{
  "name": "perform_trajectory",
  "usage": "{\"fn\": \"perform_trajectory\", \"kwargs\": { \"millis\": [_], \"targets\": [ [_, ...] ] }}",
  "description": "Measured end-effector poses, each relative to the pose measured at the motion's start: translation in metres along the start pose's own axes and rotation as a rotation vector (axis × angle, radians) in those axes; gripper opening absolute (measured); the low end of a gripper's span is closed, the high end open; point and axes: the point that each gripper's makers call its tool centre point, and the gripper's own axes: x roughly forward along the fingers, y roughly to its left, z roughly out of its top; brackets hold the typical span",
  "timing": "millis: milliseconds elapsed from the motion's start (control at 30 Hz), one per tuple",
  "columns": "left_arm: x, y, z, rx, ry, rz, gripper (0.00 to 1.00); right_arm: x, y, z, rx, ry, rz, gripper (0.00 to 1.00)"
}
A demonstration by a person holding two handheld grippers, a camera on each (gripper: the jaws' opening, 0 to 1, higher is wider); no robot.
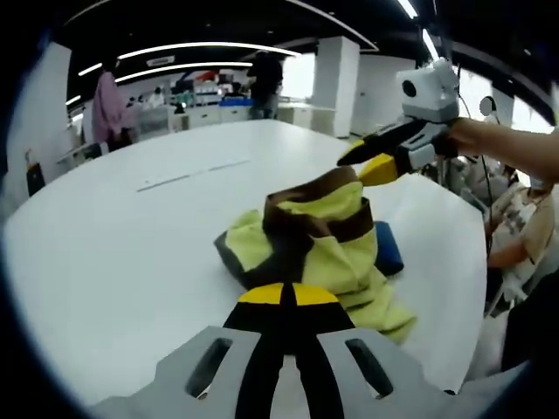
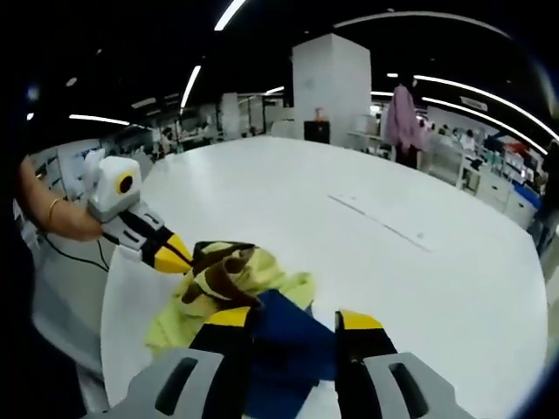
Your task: Fold the garment on the visible template until the final outline fits inside the template.
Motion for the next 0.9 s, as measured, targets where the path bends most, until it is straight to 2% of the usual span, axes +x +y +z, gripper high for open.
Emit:
{"fn": "perform_trajectory", "kwargs": {
  "millis": [200,400,700,900],
  "targets": [
    [-0.002,0.003,0.0,0.005,0.001,-0.003,0.0,0.005,0.001,-0.005,-0.014,0.041,0.07,0.31],
    [-0.003,0.007,-0.002,0.013,0.01,0.002,0.0,0.006,0.001,-0.015,0.001,0.09,0.097,0.23],
    [-0.006,0.011,-0.003,0.017,0.015,0.014,0.0,0.003,0.007,-0.026,0.0,0.131,0.119,0.0],
    [-0.01,0.012,-0.002,0.01,0.01,0.019,0.0,-0.002,0.012,-0.026,-0.022,0.123,0.118,0.0]
  ]
}}
